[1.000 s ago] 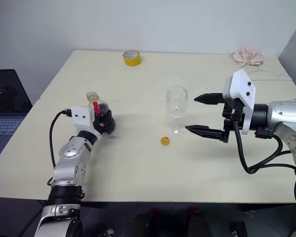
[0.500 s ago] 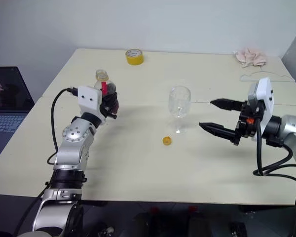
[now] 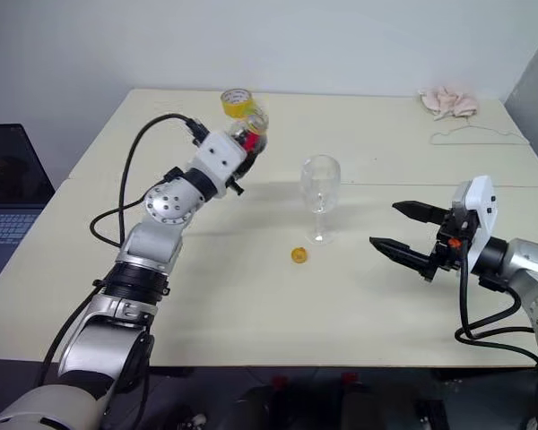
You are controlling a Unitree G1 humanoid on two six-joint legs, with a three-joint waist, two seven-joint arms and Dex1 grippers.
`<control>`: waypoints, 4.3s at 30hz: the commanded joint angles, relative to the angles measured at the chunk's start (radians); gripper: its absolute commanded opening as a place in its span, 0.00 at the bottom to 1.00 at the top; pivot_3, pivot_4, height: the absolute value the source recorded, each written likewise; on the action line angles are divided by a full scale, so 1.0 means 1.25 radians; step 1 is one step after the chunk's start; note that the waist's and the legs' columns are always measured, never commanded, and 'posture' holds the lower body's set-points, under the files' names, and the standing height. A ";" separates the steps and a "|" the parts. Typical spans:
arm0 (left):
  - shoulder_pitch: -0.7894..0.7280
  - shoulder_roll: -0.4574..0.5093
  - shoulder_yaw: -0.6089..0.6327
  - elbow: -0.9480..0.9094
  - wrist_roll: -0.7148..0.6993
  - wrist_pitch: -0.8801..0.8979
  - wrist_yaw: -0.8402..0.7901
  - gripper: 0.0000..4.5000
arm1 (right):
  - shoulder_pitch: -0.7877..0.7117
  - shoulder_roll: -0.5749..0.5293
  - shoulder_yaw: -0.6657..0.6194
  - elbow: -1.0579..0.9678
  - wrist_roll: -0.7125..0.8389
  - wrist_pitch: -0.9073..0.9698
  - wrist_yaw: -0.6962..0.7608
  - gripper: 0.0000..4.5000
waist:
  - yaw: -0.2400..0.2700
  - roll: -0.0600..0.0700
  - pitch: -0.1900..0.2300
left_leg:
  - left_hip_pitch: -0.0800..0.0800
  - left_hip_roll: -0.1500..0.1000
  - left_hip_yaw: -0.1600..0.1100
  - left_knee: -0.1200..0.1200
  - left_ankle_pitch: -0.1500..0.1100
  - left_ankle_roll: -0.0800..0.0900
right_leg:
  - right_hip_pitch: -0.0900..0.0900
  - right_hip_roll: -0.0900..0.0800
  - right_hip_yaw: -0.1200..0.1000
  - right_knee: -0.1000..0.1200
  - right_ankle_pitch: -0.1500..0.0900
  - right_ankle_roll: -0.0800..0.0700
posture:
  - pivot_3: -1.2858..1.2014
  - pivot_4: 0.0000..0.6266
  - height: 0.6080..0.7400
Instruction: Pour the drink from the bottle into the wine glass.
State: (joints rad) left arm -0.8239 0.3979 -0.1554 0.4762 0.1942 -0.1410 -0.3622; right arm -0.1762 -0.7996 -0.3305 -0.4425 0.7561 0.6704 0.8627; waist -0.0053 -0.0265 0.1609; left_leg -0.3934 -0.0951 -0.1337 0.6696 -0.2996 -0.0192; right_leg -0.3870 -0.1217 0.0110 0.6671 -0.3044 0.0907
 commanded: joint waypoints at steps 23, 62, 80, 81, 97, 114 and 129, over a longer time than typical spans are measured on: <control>-0.176 -0.025 -0.075 0.156 0.161 -0.235 0.086 0.30 | -0.054 0.012 0.018 -0.149 0.039 0.008 -0.114 1.00 | 0.002 0.000 0.000 | -0.005 -0.001 -0.001 0.007 0.000 0.000 | -0.004 -0.001 -0.001 0.007 0.000 0.000 | 0.52 0.24 1.00; -0.237 0.052 -0.124 0.226 0.314 -0.368 0.199 0.30 | -0.065 0.021 0.038 -0.156 0.014 -0.011 -0.155 1.00 | -0.003 0.000 0.000 | -0.006 -0.002 -0.001 0.008 0.000 0.000 | -0.006 -0.001 -0.001 0.010 0.000 0.000 | 0.52 0.24 1.00; -0.263 0.083 -0.160 0.269 0.376 -0.398 0.242 0.30 | -0.052 0.020 0.054 -0.141 -0.010 -0.015 -0.157 1.00 | -0.005 0.000 0.000 | -0.006 -0.002 0.000 0.008 0.000 0.000 | -0.006 -0.001 -0.001 0.011 0.000 0.000 | 0.52 0.24 1.00; -0.264 0.084 -0.162 0.269 0.380 -0.398 0.244 0.30 | -0.052 0.020 0.055 -0.141 -0.010 -0.016 -0.156 1.00 | -0.005 0.000 0.000 | -0.006 -0.002 0.000 0.008 0.000 0.000 | -0.006 -0.001 -0.001 0.011 0.000 0.000 | 0.52 0.24 1.00; -0.313 0.094 -0.194 0.311 0.437 -0.410 0.291 0.30 | -0.054 0.028 0.066 -0.137 -0.022 -0.017 -0.153 1.00 | -0.006 0.000 0.000 | -0.006 -0.002 0.000 0.008 0.000 0.000 | -0.007 -0.001 -0.001 0.011 0.000 0.000 | 0.52 0.24 1.00; -0.346 0.101 -0.217 0.343 0.457 -0.437 0.317 0.30 | -0.058 0.034 0.074 -0.137 -0.023 -0.023 -0.156 1.00 | -0.011 0.000 0.000 | -0.006 -0.002 -0.001 0.008 0.000 0.000 | -0.007 -0.001 -0.001 0.011 0.000 0.000 | 0.52 0.24 1.00; -0.362 0.113 -0.233 0.363 0.478 -0.447 0.341 0.30 | -0.052 0.034 0.074 -0.138 -0.024 -0.027 -0.155 1.00 | -0.015 0.000 0.000 | -0.006 -0.002 -0.001 0.008 0.000 0.000 | -0.007 -0.001 -0.001 0.011 0.000 0.000 | 0.52 0.24 1.00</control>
State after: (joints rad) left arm -1.2300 0.5242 -0.4537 0.9515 0.7916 -0.6878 0.0342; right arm -0.2363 -0.7622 -0.2206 -0.5930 0.7260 0.6617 0.6716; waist -0.0239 -0.0268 0.1611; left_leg -0.4012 -0.0972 -0.1346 0.6794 -0.2996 -0.0192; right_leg -0.3956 -0.1227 0.0095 0.6814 -0.3045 0.0910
